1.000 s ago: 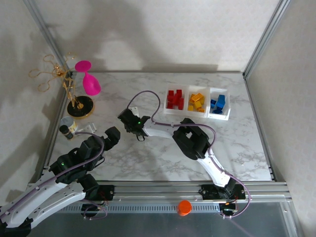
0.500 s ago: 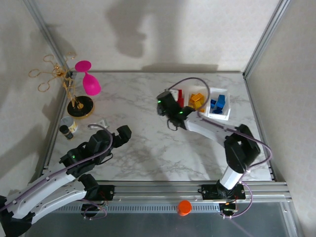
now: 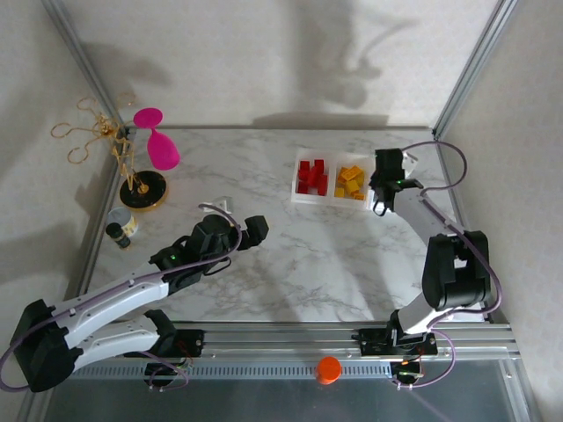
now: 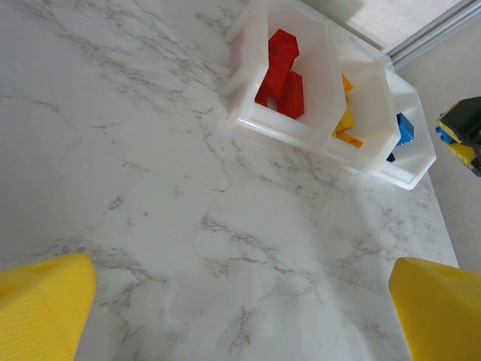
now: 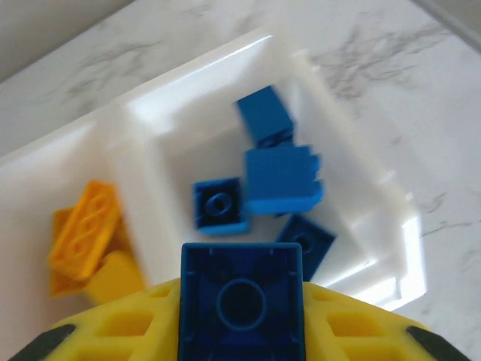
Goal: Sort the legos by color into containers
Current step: Place the lego in the container, then reset both arms
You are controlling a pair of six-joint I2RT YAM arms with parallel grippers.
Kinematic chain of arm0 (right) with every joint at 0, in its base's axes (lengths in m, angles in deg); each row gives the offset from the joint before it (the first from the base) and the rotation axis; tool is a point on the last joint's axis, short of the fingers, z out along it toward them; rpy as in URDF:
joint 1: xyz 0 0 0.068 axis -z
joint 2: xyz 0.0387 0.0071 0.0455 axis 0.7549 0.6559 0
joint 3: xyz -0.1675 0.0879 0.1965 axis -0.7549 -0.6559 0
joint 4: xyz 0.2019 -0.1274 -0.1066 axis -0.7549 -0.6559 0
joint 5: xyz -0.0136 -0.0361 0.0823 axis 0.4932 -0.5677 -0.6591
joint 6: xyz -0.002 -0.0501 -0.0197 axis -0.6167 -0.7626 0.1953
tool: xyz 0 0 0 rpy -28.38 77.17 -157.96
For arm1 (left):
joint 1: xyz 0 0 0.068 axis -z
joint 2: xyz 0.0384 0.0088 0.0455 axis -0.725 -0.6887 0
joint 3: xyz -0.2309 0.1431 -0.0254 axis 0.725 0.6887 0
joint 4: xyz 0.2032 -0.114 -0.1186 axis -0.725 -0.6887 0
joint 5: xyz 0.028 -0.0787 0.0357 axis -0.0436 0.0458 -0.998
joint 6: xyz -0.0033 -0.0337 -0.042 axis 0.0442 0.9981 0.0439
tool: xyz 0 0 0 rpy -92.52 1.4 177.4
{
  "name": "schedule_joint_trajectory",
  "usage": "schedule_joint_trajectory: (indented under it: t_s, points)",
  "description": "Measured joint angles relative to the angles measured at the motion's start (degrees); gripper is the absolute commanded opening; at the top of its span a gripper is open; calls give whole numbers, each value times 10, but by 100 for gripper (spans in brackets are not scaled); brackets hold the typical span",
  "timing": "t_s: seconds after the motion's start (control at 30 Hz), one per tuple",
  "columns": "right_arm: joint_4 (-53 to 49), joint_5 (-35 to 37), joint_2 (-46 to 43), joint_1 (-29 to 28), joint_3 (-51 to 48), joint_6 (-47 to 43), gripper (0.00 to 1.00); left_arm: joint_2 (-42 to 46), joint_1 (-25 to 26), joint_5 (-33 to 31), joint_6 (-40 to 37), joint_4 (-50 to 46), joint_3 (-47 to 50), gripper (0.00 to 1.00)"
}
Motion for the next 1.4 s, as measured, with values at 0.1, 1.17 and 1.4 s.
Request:
schedule_joint_trajectory:
  t_s: [0.1,1.17,1.4]
  points:
    - [5,-16,53,30,30,-19,46,-9,0,0,-4,18,0,100]
    - [447,103,-150,-38,-393,-239,99,51,-275,-333,-230,255,204,100]
    - [649,49,-78,-10,-442,-298,99,-118,-334,-268,-323,540,290,100]
